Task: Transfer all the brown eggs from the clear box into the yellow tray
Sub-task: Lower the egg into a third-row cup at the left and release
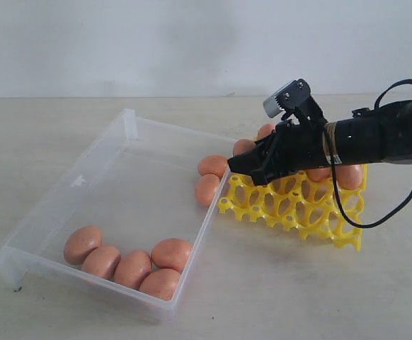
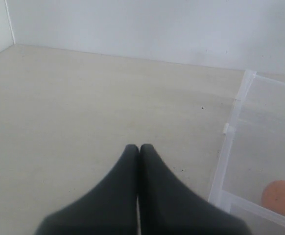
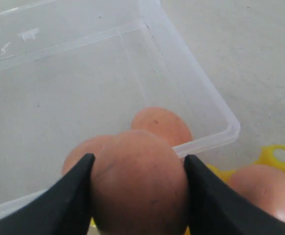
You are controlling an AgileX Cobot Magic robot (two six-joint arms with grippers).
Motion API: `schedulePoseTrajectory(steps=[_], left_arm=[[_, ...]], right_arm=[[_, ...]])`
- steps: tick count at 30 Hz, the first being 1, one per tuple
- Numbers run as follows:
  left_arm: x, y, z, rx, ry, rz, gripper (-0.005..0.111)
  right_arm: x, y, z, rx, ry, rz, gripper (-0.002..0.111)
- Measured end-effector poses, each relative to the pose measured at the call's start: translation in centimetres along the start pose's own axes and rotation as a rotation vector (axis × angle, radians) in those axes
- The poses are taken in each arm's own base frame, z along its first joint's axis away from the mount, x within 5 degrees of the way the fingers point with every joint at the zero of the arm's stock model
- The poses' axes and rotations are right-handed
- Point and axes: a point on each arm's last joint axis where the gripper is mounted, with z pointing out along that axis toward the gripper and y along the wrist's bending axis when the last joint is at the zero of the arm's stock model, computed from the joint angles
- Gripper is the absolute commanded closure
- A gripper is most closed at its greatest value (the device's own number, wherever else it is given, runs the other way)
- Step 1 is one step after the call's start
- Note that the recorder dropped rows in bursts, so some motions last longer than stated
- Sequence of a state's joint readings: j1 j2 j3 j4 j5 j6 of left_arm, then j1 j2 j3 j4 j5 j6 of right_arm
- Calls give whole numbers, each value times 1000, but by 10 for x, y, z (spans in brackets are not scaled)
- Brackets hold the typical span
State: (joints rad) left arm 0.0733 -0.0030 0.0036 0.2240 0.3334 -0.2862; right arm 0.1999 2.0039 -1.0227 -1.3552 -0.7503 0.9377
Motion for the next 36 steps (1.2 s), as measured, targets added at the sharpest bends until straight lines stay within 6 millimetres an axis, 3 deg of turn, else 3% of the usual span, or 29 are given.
schedulePoseTrajectory(steps=[14,18,27,36], left_arm=[[0,0,0,0,0,0,111],[0,0,0,0,0,0,111],[0,0,0,0,0,0,111],[0,0,0,0,0,0,111]], right_arm=[[4,-6,0,63,44,-44,107],[4,-6,0,63,44,-42,94],[4,-6,0,63,44,-38,45],[4,-6,0,61,41,-27,42]])
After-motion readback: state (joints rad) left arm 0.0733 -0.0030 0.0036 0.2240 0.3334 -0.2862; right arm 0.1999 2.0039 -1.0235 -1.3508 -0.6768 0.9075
